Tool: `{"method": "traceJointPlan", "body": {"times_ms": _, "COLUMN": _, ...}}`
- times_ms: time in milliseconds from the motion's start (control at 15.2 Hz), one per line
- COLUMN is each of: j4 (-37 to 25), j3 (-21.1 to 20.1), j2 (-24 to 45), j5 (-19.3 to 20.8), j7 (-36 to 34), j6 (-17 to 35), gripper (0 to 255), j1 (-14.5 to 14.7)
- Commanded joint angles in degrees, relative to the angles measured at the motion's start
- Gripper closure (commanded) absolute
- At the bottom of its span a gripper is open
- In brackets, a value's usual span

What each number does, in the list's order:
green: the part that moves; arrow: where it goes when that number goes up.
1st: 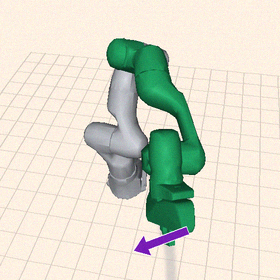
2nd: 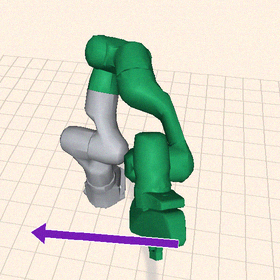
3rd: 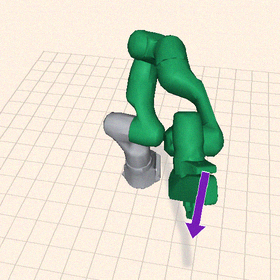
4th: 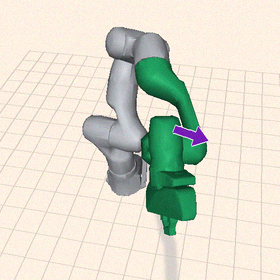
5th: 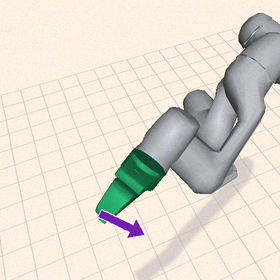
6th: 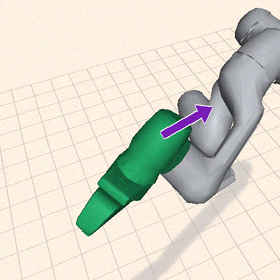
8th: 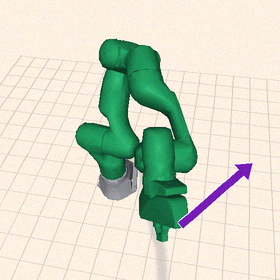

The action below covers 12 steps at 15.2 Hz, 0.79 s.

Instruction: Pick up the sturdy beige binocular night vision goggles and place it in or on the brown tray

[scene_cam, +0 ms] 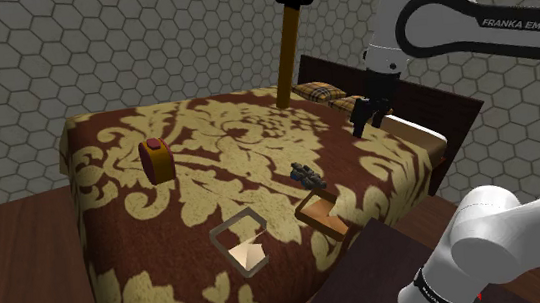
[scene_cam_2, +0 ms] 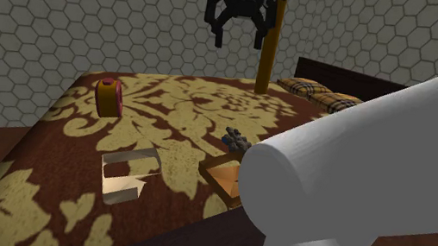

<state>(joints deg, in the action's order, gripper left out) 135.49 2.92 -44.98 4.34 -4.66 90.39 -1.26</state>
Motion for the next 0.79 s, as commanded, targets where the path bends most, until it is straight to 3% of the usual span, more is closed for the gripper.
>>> {"method": "traceJointPlan", "body": {"times_ms": 0, "j4": 0.0, "j3": 0.0, "j2": 0.0, "j5": 0.0, "j7": 0.0, "j6": 0.0, "gripper": 0, "j1": 0.0}}
{"method": "traceJointPlan", "body": {"times_ms": 726, "j4": 2.55, "j3": 7.52, "j2": 16.5, "j5": 3.16, "j7": 6.41, "j6": 19.35, "gripper": 0, "j1": -1.78}}
